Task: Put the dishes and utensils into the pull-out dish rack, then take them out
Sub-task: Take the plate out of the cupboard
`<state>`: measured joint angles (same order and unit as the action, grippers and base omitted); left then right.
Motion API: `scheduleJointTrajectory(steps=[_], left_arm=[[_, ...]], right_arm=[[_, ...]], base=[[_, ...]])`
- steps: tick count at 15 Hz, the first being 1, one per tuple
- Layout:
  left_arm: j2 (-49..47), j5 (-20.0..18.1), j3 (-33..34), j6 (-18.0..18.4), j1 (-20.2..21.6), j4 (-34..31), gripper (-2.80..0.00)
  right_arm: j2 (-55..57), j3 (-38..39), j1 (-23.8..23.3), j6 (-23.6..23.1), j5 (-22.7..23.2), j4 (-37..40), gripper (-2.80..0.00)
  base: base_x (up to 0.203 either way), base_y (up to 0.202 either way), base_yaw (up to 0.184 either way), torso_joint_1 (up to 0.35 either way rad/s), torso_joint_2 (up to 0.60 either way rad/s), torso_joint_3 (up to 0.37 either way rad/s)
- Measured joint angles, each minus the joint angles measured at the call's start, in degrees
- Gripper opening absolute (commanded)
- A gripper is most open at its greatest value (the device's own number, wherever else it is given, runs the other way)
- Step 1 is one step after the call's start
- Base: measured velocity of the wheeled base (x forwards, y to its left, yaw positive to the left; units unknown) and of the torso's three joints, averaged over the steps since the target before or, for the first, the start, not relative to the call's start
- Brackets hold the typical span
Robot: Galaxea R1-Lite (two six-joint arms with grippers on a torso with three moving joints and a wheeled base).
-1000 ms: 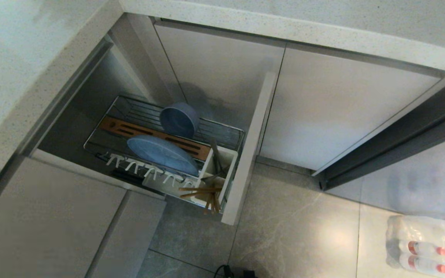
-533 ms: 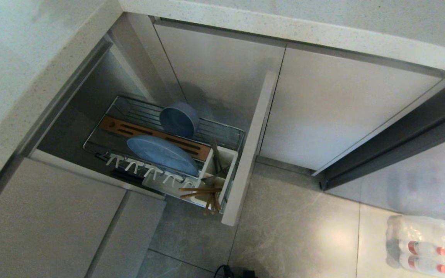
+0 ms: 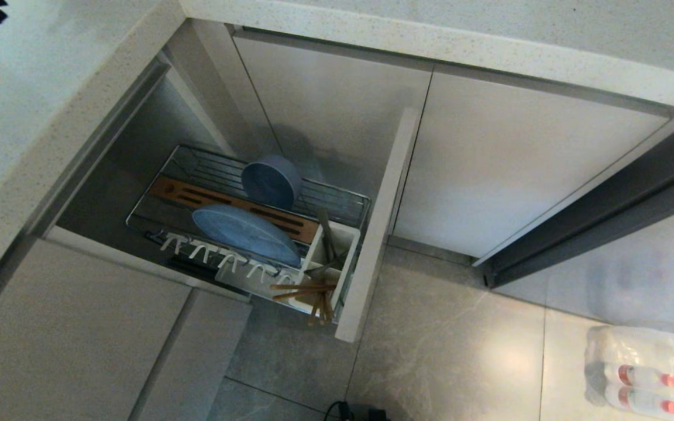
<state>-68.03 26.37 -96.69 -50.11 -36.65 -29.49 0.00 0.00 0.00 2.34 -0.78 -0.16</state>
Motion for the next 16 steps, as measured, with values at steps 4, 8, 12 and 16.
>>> scheduleJointTrajectory(steps=[4,8,12,16], left_arm=[[-5.91,15.13,5.72,-1.15,-7.98,1.92,-2.8],[-11.48,22.7,10.9,0.4,-9.16,2.67,-2.8],[-15.23,23.02,14.62,-2.51,-9.82,2.95,-2.8],[-17.01,23.05,19.22,-5.13,-9.47,2.56,-2.8]], right_arm=[[0.0,0.0,0.0,0.02,0.02,0.0,-2.8],[0.0,0.0,0.0,0.0,0.0,0.0,-2.8],[0.0,0.0,0.0,0.02,-0.01,0.02,-2.8],[0.0,0.0,0.0,0.0,0.01,0.0,-2.8]], base=[[0.0,0.0,0.0,0.0,0.0,0.0],[0.0,0.0,0.0,0.0,0.0,0.0],[0.0,0.0,0.0,0.0,0.0,0.0],[0.0,0.0,0.0,0.0,0.0,0.0]])
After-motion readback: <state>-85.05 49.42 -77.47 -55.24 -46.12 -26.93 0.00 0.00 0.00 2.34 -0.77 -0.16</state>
